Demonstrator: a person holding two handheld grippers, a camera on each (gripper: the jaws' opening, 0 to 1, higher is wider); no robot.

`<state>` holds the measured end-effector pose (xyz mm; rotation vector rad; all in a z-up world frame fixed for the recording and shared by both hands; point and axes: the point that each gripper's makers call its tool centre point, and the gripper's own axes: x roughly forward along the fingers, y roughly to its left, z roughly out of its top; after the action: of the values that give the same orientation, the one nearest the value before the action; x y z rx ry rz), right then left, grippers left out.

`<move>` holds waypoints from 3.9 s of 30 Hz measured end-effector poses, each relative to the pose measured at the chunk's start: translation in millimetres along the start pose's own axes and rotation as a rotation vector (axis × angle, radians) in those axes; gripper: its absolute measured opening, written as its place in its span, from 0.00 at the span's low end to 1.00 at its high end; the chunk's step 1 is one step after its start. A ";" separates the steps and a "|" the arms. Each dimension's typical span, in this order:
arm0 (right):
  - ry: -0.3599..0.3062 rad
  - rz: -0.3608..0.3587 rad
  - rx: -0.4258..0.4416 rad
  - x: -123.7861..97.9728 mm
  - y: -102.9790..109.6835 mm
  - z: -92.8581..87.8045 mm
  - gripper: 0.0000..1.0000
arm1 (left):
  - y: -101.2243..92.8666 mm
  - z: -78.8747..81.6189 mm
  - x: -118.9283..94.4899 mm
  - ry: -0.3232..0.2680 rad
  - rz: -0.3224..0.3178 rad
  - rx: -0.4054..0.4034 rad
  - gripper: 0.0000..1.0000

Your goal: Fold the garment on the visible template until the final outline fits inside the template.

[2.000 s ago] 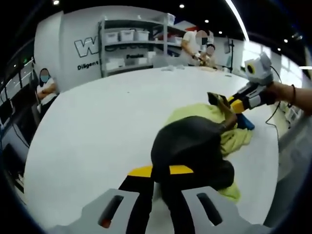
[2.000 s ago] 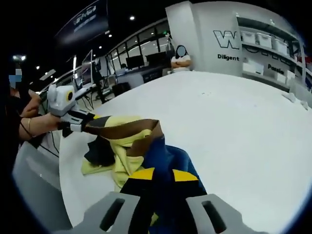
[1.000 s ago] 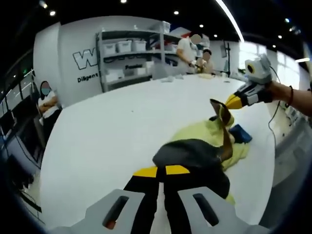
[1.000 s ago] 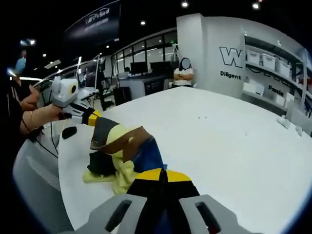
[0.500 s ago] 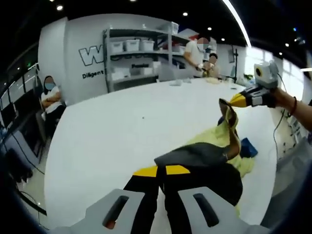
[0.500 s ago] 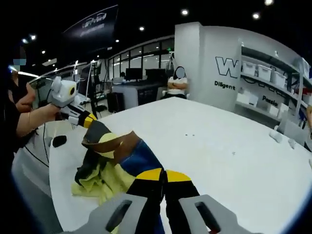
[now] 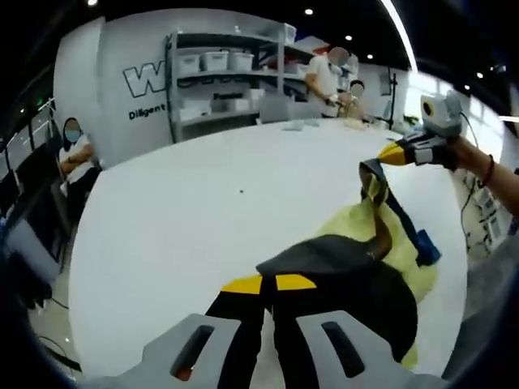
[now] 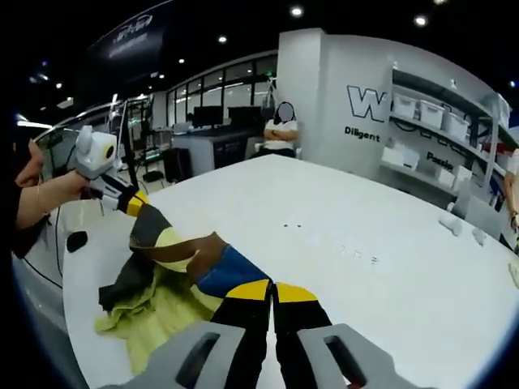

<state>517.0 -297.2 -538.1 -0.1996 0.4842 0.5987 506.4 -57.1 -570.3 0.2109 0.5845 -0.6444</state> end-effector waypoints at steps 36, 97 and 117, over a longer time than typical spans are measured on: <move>0.314 -0.210 0.018 132.8 -91.6 -65.0 0.00 | 98.6 -33.5 130.8 0.262 0.083 -0.001 0.07; 0.253 -0.012 0.254 36.2 10.9 -91.8 0.64 | -11.9 -59.9 23.2 0.108 -0.034 -0.072 0.69; 0.308 -0.041 0.295 -2.2 25.0 -146.9 0.58 | -8.6 -104.3 5.9 0.119 0.043 -0.251 0.40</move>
<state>445.3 -324.5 -665.9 -0.0188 0.8570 0.4512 458.4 -29.3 -659.2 0.0267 0.7667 -0.5133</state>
